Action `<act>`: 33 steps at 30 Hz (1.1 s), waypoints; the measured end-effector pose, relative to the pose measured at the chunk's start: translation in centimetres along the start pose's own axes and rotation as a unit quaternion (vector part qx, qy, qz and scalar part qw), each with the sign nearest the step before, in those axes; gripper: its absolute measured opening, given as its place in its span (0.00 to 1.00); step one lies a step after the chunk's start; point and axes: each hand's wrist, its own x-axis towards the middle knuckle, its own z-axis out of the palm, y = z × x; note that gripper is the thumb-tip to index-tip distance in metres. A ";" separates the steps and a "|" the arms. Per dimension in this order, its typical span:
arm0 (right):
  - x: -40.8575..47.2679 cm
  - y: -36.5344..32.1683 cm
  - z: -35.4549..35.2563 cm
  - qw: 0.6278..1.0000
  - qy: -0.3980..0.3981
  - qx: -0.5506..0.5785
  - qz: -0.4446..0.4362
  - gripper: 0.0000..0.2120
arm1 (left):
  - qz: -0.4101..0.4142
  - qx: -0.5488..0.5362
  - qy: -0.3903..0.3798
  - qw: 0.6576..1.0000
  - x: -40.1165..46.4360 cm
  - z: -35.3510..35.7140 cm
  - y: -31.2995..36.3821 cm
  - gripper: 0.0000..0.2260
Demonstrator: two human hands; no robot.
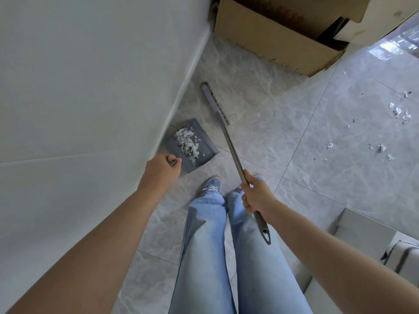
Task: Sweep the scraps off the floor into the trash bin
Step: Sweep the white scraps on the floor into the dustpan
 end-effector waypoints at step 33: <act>-0.7 13.6 -20.2 0.892 0.092 0.435 0.082 0.14 | 0.185 0.236 -0.146 0.943 -2.8 11.6 20.4 0.13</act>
